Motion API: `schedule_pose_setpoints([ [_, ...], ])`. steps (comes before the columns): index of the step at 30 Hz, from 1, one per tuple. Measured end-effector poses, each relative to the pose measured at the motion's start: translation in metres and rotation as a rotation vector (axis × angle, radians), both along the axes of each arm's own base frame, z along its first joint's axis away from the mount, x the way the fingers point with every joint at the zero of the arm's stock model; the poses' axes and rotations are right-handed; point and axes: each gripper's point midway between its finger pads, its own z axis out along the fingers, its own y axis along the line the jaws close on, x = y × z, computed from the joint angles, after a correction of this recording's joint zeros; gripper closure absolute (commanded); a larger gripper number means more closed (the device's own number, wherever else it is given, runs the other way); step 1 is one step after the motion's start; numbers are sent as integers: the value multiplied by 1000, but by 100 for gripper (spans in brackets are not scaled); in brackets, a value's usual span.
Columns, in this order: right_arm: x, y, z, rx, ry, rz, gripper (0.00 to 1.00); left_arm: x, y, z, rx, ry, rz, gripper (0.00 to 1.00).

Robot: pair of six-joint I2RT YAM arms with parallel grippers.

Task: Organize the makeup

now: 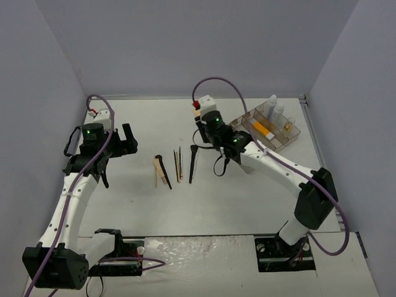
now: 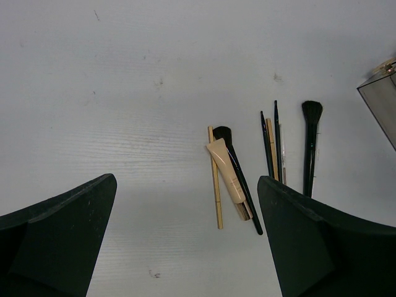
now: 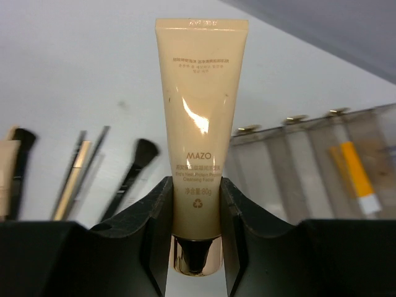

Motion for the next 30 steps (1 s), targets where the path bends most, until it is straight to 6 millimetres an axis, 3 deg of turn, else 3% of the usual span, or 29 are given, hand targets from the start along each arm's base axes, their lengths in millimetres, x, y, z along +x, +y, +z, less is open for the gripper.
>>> schedule_pose_setpoints([
  [3,23,-64,13,-110,-49,-60,92,0,0,0,-1,0,0,3],
  [8,53,-155,9,-272,-31,-139,92,0,0,0,-2,0,-1,3],
  [14,80,-241,3,-401,-11,-238,92,0,-1,0,-7,0,-3,3],
  [16,89,-256,-6,-447,9,-245,91,0,-1,0,-8,1,-4,3],
  [21,110,-270,-40,-546,73,-213,91,0,-2,0,-9,1,-3,3],
  [25,113,-278,-68,-594,133,-192,89,0,-2,0,-9,1,-3,3],
  [30,113,-286,-84,-610,159,-193,86,0,-2,-1,-11,4,-6,3],
])
